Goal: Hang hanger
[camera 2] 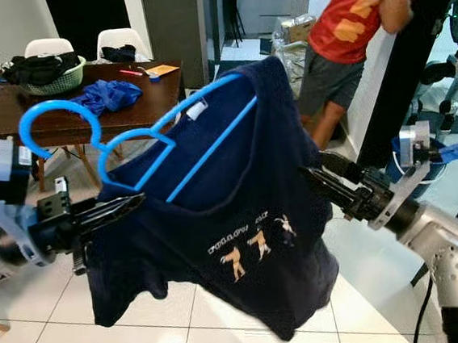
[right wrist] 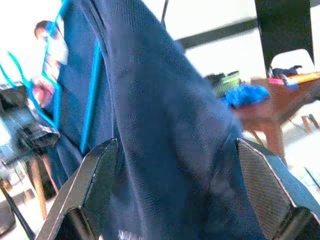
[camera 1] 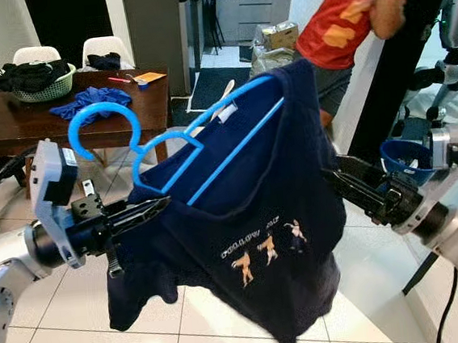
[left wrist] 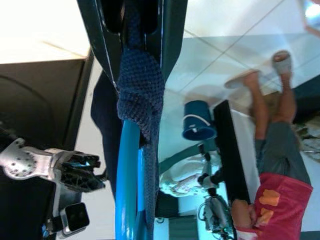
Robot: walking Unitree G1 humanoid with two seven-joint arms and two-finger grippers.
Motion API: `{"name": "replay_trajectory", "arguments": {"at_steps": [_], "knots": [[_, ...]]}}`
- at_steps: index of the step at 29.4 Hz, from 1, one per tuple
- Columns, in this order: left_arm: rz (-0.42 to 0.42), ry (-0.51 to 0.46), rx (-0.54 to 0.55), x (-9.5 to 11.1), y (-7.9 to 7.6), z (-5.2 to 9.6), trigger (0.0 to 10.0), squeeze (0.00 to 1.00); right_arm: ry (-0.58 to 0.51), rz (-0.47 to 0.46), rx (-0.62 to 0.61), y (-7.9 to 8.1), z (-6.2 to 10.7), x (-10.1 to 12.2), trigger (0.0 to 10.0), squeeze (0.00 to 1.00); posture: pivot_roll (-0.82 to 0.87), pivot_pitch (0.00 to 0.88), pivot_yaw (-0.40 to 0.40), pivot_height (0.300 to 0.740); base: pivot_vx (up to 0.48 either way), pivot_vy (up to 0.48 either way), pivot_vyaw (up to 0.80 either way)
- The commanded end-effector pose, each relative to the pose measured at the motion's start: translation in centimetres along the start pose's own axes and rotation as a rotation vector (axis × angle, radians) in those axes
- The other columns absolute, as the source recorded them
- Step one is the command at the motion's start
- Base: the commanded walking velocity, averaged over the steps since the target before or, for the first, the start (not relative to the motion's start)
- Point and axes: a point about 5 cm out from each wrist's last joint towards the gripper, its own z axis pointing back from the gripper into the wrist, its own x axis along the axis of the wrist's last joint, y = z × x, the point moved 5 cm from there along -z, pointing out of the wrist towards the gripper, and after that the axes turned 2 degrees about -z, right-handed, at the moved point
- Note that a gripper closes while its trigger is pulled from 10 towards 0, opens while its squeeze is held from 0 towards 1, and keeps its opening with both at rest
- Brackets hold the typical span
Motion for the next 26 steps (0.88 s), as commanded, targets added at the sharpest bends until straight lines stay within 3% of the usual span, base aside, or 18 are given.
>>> {"name": "replay_trajectory", "arguments": {"at_steps": [1, 5, 9, 19, 26], "knots": [[0.002, 0.006, -0.025, 0.4, -0.1, 0.7, 10.0, 0.0, -0.112, 0.026, -0.024, -0.3, 0.4, 2.4, 10.0, 0.0, 0.03, 0.0, -0.048, 0.74, 0.0, 0.0, 0.0], [0.01, 0.034, -0.057, 0.5, -0.4, 1.4, 10.0, 0.0, -0.241, 0.058, -0.064, -1.2, 1.4, 5.6, 10.0, 0.0, 0.03, 0.0, -0.048, 0.74, 0.0, 0.0, 0.0], [0.016, 0.029, -0.082, 1.0, -0.7, 1.7, 10.0, 0.0, -0.243, 0.08, -0.048, -1.0, 2.0, 6.2, 10.0, 0.0, 0.03, 0.0, -0.048, 0.74, 0.0, 0.0, 0.0], [0.02, 0.028, -0.13, 1.9, -1.3, 2.1, 10.0, 0.0, -0.116, 0.072, 0.155, 2.5, 2.9, 5.8, 10.0, 0.0, 0.04, 0.0, -0.049, 0.74, 0.0, 0.0, 0.0], [0.03, 0.018, -0.166, 1.9, -2.0, 1.6, 10.0, 0.0, -0.033, 0.074, 0.274, 4.6, 1.6, 4.8, 10.0, 0.0, 0.04, 0.0, -0.048, 0.74, 0.0, 0.0, 0.0]]}}
